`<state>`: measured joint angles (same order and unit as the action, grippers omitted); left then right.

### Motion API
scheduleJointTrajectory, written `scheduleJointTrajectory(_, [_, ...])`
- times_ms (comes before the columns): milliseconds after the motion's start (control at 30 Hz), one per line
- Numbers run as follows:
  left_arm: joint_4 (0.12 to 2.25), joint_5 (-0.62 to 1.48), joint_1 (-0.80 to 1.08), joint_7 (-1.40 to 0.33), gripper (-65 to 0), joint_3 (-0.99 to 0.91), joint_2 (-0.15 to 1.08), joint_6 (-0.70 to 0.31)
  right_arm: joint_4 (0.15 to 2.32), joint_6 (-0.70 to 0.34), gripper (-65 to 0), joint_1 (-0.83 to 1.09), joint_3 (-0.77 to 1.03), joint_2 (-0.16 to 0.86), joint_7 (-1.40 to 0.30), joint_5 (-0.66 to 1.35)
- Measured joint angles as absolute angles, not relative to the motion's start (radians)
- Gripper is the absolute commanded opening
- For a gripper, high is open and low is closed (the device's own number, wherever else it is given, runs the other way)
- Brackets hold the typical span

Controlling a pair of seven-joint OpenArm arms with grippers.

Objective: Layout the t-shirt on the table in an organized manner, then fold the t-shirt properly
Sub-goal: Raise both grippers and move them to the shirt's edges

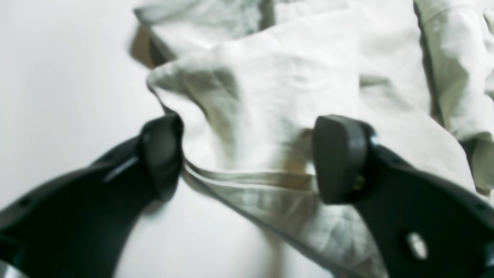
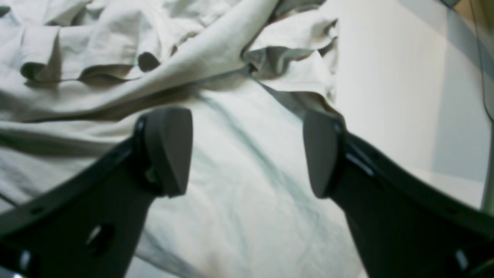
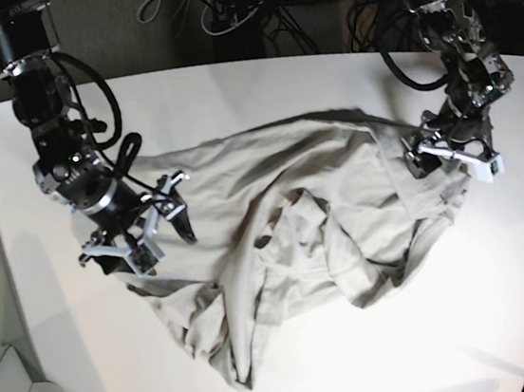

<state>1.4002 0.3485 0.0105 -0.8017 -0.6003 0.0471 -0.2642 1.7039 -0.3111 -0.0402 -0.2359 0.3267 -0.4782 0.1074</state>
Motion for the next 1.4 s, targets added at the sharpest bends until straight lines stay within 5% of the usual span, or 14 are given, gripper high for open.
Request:
scheduleJointTrajectory(167, [1.401, 0.35, 0.029, -0.817, -65.0, -0.6, 0.046, -0.265, 1.704, -0.311, -19.7, -0.041, -0.237, 0.326, -0.478, 0.109])
scheduleJointTrajectory(733, [1.993, 0.488, 0.316, -1.013, -64.6, -0.74, -0.056, -0.268, 1.699, -0.311, -19.7, -0.049, -0.241, 0.3, -0.477, 0.109])
scheduleJointTrajectory(900, [1.987, 0.604, 0.44, -1.04, -64.6, -0.883, -0.079, -0.271, 1.697, -0.311, -19.7, -0.049, -0.243, 0.3, -0.478, 0.109])
scheduleJointTrajectory(1400, [1.888, 0.683, 0.579, -1.04, -64.4, -0.883, -0.077, -0.27, 1.698, -0.311, -19.5, -0.026, -0.266, 0.3, -0.477, 0.11])
